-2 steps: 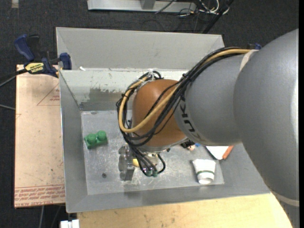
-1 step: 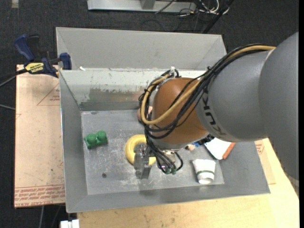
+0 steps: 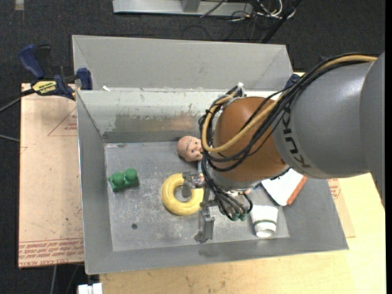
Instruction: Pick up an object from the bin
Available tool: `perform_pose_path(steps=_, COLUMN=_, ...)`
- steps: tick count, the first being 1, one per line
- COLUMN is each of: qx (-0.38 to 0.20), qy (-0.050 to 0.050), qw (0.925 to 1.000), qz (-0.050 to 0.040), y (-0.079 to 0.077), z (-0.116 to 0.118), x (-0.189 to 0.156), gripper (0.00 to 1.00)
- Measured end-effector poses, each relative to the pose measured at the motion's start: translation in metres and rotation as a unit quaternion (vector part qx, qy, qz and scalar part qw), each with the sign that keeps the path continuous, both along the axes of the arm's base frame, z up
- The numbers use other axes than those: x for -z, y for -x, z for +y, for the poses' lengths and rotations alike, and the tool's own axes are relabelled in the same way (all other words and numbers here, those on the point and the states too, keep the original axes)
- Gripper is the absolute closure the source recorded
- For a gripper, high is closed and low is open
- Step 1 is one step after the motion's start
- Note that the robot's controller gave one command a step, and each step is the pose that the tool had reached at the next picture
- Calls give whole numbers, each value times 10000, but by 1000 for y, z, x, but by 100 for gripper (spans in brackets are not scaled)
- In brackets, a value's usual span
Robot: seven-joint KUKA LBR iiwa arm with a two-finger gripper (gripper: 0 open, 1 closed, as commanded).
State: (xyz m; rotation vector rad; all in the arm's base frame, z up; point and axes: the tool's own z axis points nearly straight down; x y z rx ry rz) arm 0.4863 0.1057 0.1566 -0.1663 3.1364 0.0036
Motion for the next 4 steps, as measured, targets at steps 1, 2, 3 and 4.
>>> perform_pose_path(steps=1, qx=1, qy=-1, qw=10000, qz=-1, y=0, z=0, x=0, gripper=0)
perform_pose_path(steps=2, qx=-276, qy=-6, qw=9996, qz=-13, y=-30, z=-10, x=14, gripper=0)
perform_pose_path(steps=3, qx=-595, qy=-6, qw=9982, qz=-25, y=-52, z=-13, x=56, gripper=0)
perform_pose_path(steps=4, qx=-1161, qy=-12, qw=9932, qz=-19, y=-54, z=-5, x=81, gripper=100)
